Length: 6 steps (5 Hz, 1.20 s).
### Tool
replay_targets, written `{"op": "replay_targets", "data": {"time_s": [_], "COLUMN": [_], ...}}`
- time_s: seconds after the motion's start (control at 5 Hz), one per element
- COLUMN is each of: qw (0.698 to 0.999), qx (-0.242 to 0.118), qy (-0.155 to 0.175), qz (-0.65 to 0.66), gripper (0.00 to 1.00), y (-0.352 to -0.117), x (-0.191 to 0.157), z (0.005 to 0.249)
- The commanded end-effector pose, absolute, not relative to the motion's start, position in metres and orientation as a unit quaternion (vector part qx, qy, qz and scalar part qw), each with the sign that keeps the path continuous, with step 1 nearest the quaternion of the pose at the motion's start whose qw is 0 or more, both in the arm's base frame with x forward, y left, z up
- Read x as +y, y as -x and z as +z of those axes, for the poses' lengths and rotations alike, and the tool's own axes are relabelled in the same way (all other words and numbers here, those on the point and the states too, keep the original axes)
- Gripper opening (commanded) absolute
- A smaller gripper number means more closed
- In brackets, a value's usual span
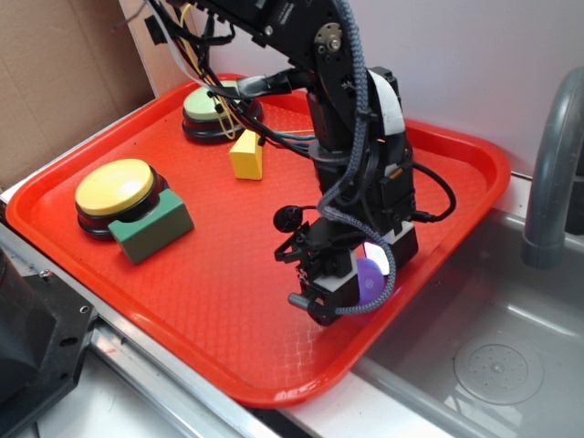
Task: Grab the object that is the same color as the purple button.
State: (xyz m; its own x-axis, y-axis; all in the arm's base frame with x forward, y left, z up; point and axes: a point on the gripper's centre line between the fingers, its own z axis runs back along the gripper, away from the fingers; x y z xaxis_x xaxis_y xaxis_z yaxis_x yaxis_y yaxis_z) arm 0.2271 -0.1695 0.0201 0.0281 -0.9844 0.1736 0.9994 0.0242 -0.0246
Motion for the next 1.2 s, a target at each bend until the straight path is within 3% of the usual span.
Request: {"op": "replay_targets", "data": {"time_s": [0.0,0.2,0.6,1.0], "qw": [0.775,0.835,0.933,0.976], "qx": [-0.015,0.018,0.04,0.035], "qy": [0.016,0.017,0.049,0.018], "qz": [-0.631,-0.55,-0.354,-0.214], "gripper": [0.0,0.0,0.0,0.0], "y": [-0.22,-0.216,-0.207,-0.196], "x": [-0.158,-0.137,-0.088,-0.047], "z": [0.065,0.1,0.159,0.197]}}
